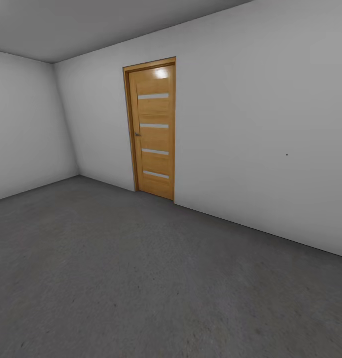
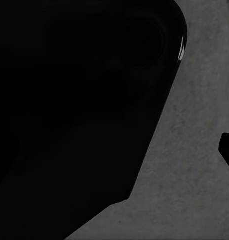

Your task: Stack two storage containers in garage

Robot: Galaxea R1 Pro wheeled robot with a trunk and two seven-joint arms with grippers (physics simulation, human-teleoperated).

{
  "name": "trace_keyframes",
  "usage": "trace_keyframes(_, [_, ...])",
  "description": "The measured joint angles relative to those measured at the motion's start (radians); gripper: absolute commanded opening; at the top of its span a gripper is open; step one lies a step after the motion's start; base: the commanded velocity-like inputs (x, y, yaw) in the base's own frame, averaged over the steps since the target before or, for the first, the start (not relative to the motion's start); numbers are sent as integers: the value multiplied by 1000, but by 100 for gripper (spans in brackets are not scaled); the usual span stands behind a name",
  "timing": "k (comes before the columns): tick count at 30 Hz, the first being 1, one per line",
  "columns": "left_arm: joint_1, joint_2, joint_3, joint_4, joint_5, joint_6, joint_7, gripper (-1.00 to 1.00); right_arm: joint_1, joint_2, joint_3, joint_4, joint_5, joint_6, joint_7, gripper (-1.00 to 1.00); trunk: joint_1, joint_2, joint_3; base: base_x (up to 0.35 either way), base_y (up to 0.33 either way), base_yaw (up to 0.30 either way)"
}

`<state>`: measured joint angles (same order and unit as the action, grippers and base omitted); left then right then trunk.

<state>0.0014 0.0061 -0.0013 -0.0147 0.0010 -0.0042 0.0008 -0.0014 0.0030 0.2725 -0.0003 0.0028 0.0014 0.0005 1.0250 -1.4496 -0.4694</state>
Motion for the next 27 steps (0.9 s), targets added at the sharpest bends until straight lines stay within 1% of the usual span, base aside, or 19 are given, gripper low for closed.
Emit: trace_keyframes(27, [0,0,1,7,-1,0,-1,100,0,0,-1,0,-3,-3,0,100,0,0,0,0,0,0])
